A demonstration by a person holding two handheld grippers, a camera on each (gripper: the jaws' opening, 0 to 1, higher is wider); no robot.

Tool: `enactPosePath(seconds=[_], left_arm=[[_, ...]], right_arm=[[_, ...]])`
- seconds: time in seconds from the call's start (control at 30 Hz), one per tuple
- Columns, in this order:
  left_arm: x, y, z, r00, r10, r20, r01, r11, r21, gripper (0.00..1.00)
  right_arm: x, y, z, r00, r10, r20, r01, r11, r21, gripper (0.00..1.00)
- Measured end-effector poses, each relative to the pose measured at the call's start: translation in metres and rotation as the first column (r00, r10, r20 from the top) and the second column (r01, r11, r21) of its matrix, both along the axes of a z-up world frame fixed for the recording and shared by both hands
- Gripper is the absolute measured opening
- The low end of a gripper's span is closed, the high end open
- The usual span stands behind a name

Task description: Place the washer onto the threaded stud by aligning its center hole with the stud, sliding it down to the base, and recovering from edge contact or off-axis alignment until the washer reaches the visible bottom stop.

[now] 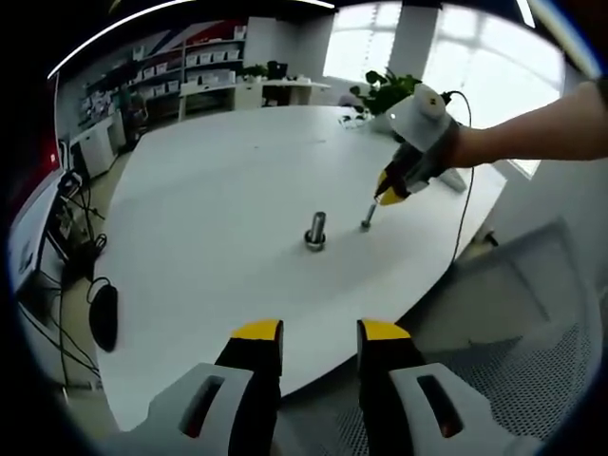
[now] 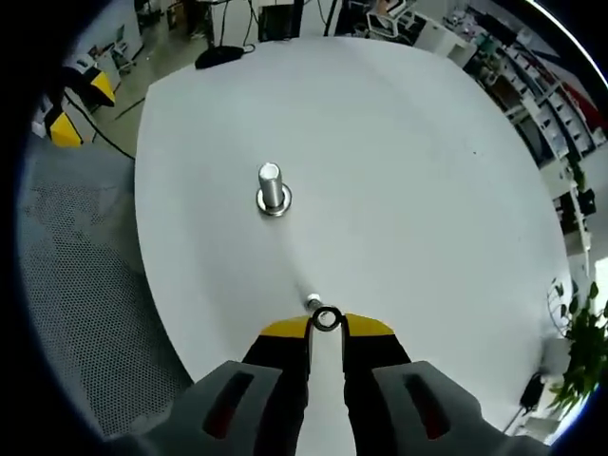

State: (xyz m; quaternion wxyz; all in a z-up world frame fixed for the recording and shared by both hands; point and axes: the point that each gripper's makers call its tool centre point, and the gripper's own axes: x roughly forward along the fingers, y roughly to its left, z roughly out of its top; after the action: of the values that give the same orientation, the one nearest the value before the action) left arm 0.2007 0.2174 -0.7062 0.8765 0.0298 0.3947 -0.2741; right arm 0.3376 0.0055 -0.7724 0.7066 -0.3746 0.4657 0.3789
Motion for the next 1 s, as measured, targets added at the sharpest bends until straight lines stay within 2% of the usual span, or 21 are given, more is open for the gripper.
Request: enactPosePath(seconds=[0.2, 0.5, 0.77, 1.0], left_arm=[[0.000, 0.000, -0.001, 1.000, 0.003, -0.003, -0.003, 1.000, 0.000, 0.29], [0.000, 0.000, -0.001, 1.000, 0.004, -0.007, -0.004, 1.000, 0.000, 0.29], [0.000, 0.003, -0.002, 1.000, 0.014, -0.011, -0.014, 1.000, 0.004, 0.29], [0.000, 0.005, -0.003, 1.000, 0.017, -0.009, -0.017, 0.999, 0.030, 0.29]], right_arm=[[0.000, -0.001, -0.009, 1.000, 0.017, -0.019, -0.017, 1.000, -0.025, 0.13], [0.000, 0.001, -0.012, 0.999, 0.021, -0.030, -0.022, 0.999, -0.025, 0.14], [0.000, 0.001, -0.025, 0.997, 0.063, -0.054, -0.066, 0.996, -0.059, 0.14], [0.000, -0.001, -0.040, 0.995, 0.048, -0.087, -0.054, 0.996, -0.069, 0.14]])
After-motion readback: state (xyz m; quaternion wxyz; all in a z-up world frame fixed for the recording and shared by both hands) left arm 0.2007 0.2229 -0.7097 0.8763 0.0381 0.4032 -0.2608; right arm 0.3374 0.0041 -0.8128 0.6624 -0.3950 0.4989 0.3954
